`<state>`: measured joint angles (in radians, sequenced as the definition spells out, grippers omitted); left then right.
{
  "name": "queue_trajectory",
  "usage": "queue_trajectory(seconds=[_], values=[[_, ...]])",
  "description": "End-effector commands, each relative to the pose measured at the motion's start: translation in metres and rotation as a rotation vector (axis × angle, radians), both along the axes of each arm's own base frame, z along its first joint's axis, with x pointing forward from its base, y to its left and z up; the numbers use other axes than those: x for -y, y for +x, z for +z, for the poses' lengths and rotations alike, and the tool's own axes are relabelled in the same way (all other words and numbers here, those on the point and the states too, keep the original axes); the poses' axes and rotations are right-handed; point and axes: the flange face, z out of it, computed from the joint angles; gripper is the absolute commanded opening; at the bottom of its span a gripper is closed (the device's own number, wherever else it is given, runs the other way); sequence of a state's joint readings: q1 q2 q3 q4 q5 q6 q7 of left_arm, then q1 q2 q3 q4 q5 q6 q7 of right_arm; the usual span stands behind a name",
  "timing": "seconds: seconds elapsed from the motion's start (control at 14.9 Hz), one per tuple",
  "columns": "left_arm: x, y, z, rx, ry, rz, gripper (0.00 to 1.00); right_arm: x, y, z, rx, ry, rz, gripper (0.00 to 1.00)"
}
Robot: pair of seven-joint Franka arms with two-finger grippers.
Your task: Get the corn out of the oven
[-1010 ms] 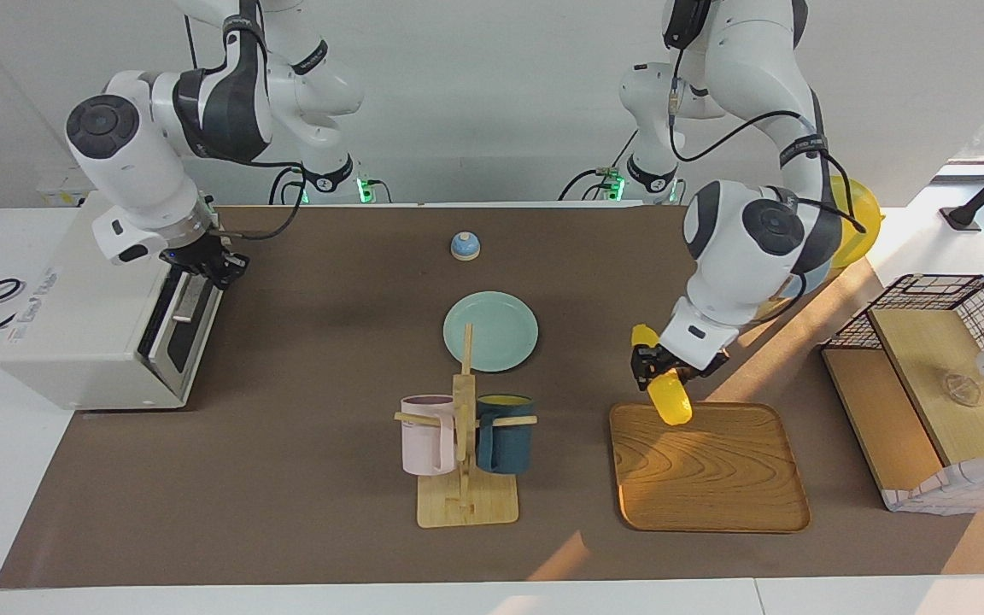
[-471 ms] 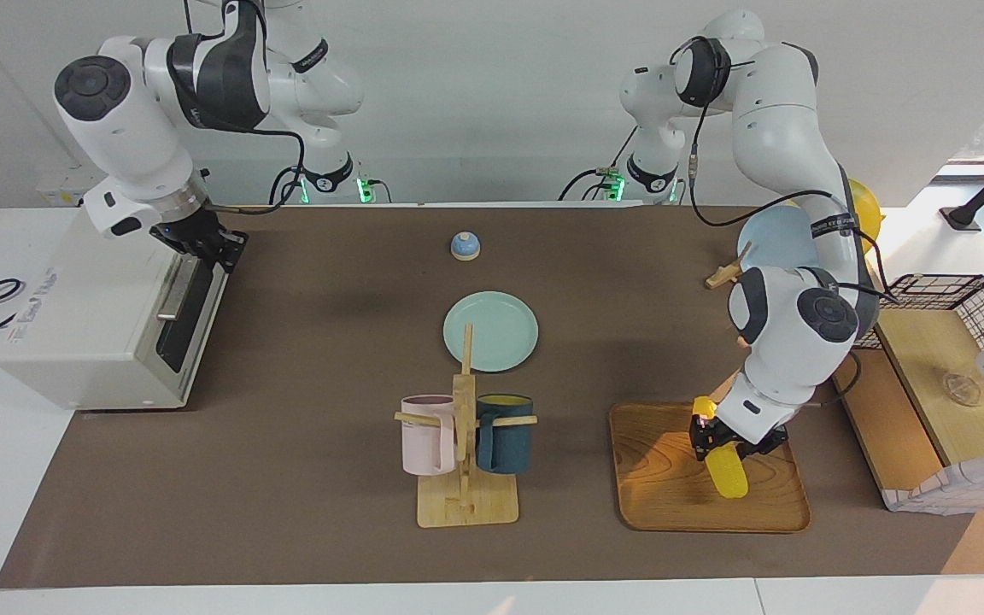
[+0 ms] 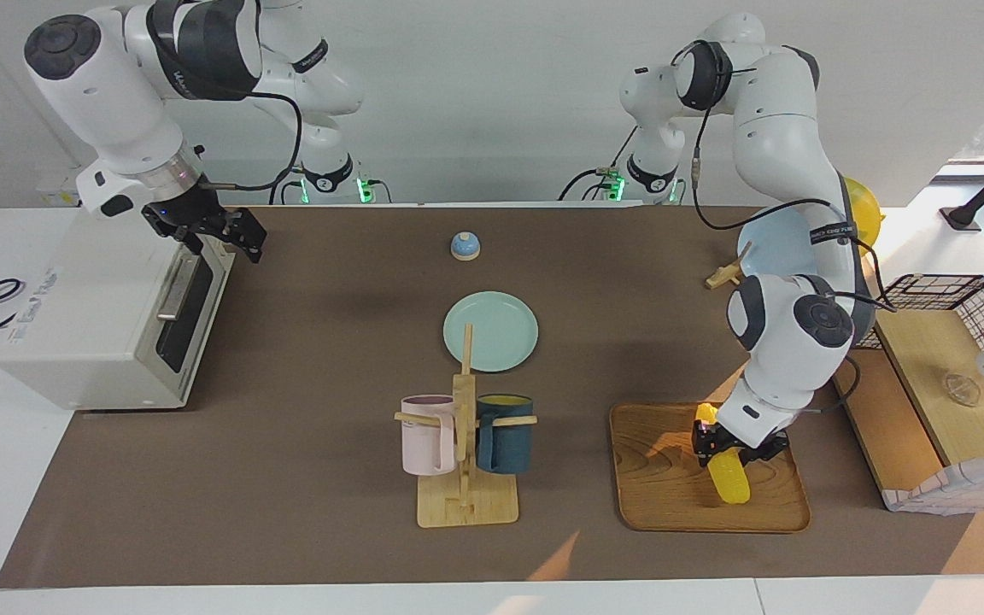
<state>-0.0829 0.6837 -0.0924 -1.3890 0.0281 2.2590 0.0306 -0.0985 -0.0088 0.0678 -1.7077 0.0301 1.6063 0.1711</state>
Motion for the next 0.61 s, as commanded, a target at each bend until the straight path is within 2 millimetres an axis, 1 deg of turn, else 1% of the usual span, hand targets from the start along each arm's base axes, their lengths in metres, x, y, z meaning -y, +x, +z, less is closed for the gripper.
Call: queue_trajectory(seconds=[0.0, 0.13, 0.2, 0.27, 0.34, 0.47, 0.54], values=[[-0.006, -0.001, 0.007, 0.002, 0.018, -0.01, 1.0, 0.002, 0.007, 0.003, 0.002, 0.019, 0.024, 1.0], [-0.012, -0.001, 0.016, -0.034, 0.016, 0.002, 1.0, -0.012, 0.007, 0.009, 0.016, 0.006, 0.053, 1.0], [-0.019, -0.003, 0.027, -0.05, 0.016, 0.013, 1.0, -0.016, 0.007, 0.009, 0.011, 0.001, 0.061, 1.0], [-0.022, -0.005, 0.045, -0.047, 0.008, 0.021, 1.0, -0.016, 0.007, 0.008, 0.009, 0.003, 0.063, 1.0], [-0.022, -0.01, 0.072, -0.027, -0.009, 0.031, 1.0, -0.015, 0.008, 0.008, 0.011, 0.002, 0.063, 1.0], [-0.024, -0.025, 0.113, -0.053, -0.015, 0.059, 1.0, -0.011, 0.007, 0.008, 0.005, 0.005, 0.069, 1.0], [-0.025, -0.035, 0.137, -0.063, -0.017, 0.101, 1.0, -0.01, 0.007, 0.007, 0.001, 0.005, 0.067, 1.0]])
